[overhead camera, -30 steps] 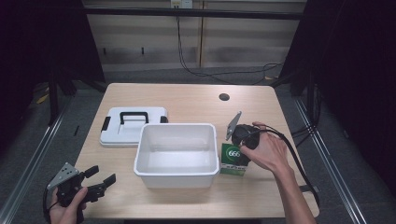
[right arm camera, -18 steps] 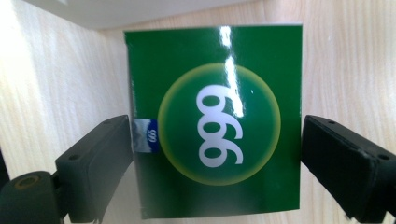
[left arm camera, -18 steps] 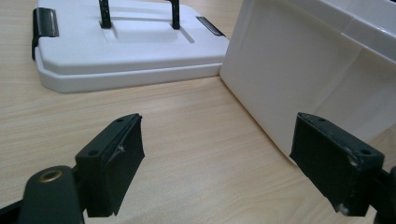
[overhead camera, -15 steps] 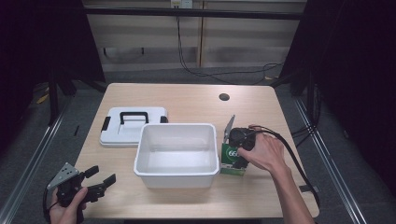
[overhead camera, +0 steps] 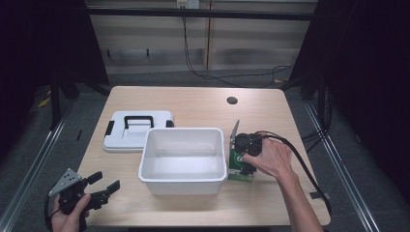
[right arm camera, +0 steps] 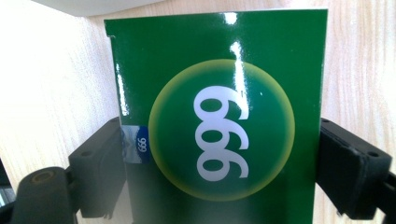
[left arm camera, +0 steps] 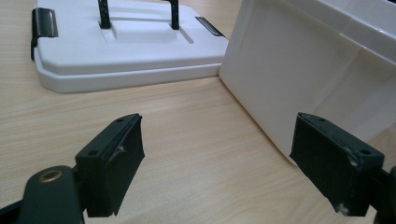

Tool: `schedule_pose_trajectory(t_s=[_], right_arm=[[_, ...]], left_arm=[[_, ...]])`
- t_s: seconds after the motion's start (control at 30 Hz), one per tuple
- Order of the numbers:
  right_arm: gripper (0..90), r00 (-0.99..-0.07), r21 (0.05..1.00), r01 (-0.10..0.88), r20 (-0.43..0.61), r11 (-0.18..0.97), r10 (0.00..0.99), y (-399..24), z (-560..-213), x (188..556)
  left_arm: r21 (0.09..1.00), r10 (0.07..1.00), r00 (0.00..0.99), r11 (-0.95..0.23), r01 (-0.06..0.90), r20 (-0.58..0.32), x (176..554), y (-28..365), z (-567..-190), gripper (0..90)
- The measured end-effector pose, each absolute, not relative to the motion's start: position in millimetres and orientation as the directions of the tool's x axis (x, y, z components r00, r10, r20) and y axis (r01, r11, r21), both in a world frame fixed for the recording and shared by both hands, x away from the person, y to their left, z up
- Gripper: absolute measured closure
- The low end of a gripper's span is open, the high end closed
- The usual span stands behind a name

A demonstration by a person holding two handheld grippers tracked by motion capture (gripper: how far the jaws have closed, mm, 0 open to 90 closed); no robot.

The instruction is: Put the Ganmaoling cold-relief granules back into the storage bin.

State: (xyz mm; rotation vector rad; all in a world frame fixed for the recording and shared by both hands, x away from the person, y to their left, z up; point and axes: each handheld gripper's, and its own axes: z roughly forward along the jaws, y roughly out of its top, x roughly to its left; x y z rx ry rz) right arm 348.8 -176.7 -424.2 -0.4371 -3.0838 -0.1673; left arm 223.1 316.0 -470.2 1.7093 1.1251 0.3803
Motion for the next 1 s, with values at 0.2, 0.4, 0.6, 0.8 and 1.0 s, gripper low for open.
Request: schedule_pose_trajectory(t_s=[0.2,0.4,0.6,0.8,1.0], right_arm=[[15.5,-0.957,0.1,0.289,0.039,0.952,0.286,-177,-423,348],[15.8,-0.96,0.09,0.281,0.04,0.955,0.278,-178,-423,349],[16.0,-0.954,0.077,0.3,0.049,0.951,0.297,-179,-420,347],[16.1,-0.951,0.073,0.306,0.063,0.949,0.302,-181,-418,347],[16.2,-0.948,0.084,0.317,0.07,0.945,0.312,-185,-410,346]], left_arm=[[0.863,0.821,0.514,-0.053,0.502,-0.249,223,316,-470,16.7],[0.864,0.82,0.517,-0.059,0.5,-0.243,223,317,-470,16.7],[0.863,0.821,0.515,-0.055,0.502,-0.247,223,316,-470,16.7],[0.864,0.82,0.516,-0.052,0.5,-0.249,223,316,-470,16.7],[0.863,0.82,0.514,-0.05,0.502,-0.251,223,316,-470,16.7]])
